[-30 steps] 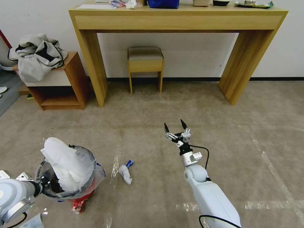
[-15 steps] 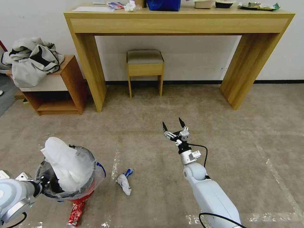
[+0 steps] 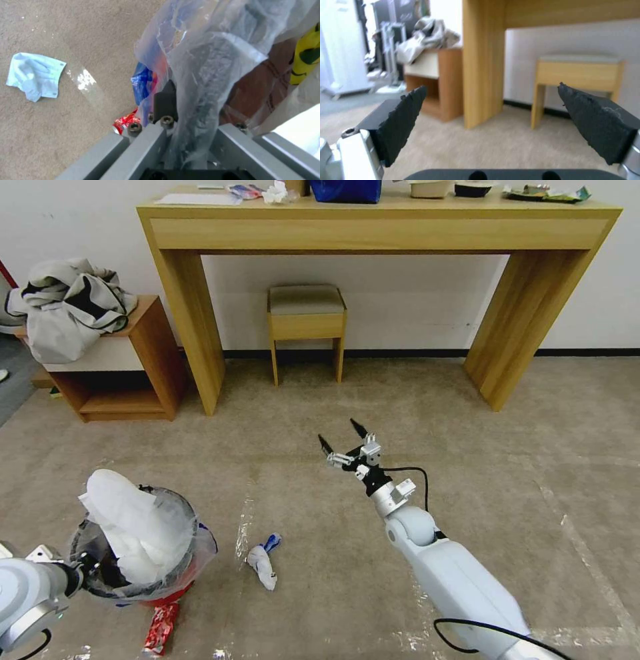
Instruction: Pick up the trash bin and place the garbage on the floor into it.
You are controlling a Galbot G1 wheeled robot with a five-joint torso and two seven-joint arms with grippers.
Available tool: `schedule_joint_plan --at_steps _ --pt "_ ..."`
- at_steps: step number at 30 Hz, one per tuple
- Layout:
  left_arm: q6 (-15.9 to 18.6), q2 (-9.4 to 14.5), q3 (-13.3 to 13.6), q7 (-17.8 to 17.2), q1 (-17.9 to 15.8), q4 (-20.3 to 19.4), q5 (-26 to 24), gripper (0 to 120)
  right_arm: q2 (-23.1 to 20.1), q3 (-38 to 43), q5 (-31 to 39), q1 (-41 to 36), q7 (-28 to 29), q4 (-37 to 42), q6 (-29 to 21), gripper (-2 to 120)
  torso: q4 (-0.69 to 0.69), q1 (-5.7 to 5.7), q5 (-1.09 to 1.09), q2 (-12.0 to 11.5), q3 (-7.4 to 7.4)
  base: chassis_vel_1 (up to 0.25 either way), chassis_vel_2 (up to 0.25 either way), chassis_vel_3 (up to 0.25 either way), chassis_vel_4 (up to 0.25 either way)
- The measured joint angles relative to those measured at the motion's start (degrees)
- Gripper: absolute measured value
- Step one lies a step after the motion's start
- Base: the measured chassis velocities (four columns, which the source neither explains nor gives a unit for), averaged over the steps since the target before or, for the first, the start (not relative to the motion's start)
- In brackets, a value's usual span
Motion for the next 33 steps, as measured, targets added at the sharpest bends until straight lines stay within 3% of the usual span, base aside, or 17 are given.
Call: schedule_joint_plan --at_steps 3,5,9,13,21,23,33 --pt "0.0 0.0 -0.1 0.0 0.1 -0.1 0.0 0 -1.8 -1.6 0.9 0.3 0.1 1.0 -2.1 100 0.00 0.00 0.00 0.0 0.00 0.000 0.000 0.000 0.000" --pt "0.0 0.0 -0.4 -0.1 0.4 -0.2 0.0 0 -5.6 -5.8 4.4 1.1 2.1 3.8 -7.2 100 0.00 0.00 0.00 0.0 0.00 0.000 0.000 0.000 0.000" --pt "0.0 -0.2 -0.7 -0.1 0.6 -0.3 0.0 0 -7.6 -8.6 7.9 1.8 3.6 5.8 -10.6 100 -0.01 0.00 0.00 0.0 0.00 0.000 0.000 0.000 0.000" --pt "-0.2 -0.4 -0.9 -0.2 0.8 -0.6 0.1 0 -9.8 -14.8 13.5 5.4 6.2 8.4 -17.1 100 0.01 0.00 -0.01 0.0 0.00 0.000 0.000 0.000 0.000" --pt "-0.4 -0.4 -1.9 -0.3 1.3 -1.1 0.0 0 -9.4 -24.5 14.7 10.1 11.7 8.6 -23.3 100 0.00 0.01 -0.01 0.0 0.01 0.000 0.000 0.000 0.000" --pt "-0.4 -0.6 -2.5 -0.3 1.7 -1.1 0.0 0 -7.9 -28.8 16.7 12.1 14.9 7.7 -26.1 100 0.01 0.01 -0.01 0.0 0.01 0.000 0.000 0.000 0.000" --pt "-0.2 -1.2 -3.0 -0.2 2.0 -1.1 -0.1 0 -2.0 -38.3 22.6 17.4 18.8 5.5 -32.7 100 0.00 0.00 -0.03 0.0 0.01 0.000 0.000 0.000 0.000"
